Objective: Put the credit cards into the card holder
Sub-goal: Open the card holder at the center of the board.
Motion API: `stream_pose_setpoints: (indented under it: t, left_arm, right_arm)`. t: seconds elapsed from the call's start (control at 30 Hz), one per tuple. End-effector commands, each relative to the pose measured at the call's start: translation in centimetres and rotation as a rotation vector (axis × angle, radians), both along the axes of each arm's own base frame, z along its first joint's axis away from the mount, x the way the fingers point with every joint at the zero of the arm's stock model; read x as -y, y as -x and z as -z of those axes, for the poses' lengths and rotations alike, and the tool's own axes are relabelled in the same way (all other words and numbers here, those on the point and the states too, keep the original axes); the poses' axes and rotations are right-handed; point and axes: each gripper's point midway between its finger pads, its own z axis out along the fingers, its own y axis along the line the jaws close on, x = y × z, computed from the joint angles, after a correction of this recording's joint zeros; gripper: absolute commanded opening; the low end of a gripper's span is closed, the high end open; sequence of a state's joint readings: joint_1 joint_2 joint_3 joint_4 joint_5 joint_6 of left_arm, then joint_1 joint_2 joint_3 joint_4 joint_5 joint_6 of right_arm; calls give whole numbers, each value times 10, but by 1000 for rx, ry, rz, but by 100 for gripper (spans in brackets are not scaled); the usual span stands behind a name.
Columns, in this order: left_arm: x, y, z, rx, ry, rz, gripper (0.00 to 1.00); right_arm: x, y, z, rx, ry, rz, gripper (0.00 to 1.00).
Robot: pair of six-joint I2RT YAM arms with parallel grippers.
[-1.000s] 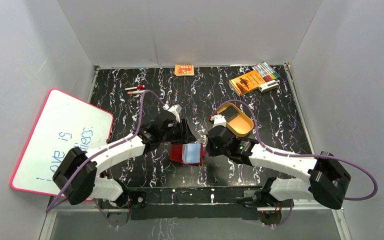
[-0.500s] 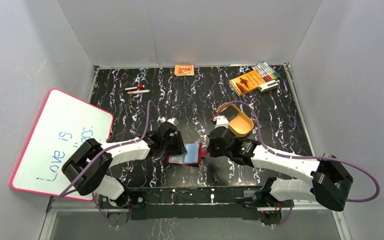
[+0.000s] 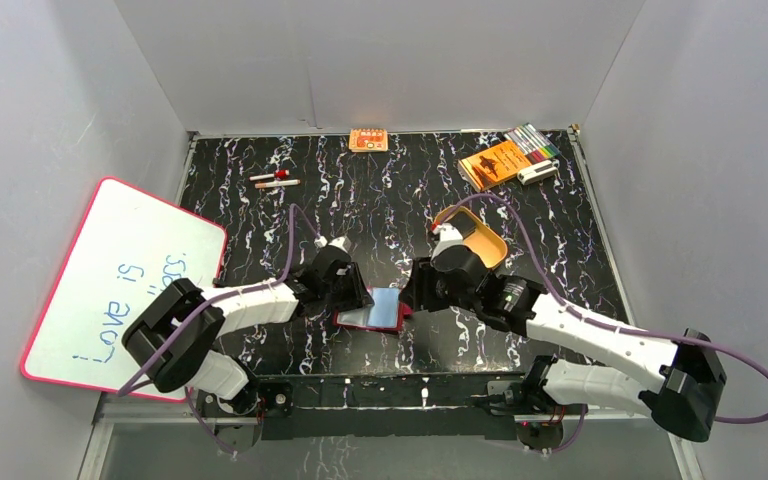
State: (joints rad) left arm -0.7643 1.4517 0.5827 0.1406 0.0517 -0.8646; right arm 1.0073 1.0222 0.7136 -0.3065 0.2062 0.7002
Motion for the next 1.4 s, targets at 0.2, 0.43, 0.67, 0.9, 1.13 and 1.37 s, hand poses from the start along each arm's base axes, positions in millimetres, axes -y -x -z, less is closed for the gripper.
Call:
stream_pose_setpoints:
  t: [0.2,0.43,0.67,0.9,1.13,1.37]
  left_arm:
    - [-24,9,17,-26,-58,-88,21]
    - [-26,12,19,-33,-57,-88,21]
    - [-26,14,21,-33,-56,-82,20]
    - [-26,14,22,-35,-57,-77,20]
    - [-28,15,23,-37,-66,-74,20]
    - [-28,17,27,-48,-74,-66,20]
  right_arm:
    - [-72,0,-17,-108,-279,-75,49]
    - [-53,-14,49,-204,-203,35,47]
    - [-39,-15,75,-259,-168,63,46]
    - [-35,-15,93,-295,-137,75,46]
    - [-37,-16,100,-318,-151,78,38]
    - [-47,-17,96,-324,-194,41,33]
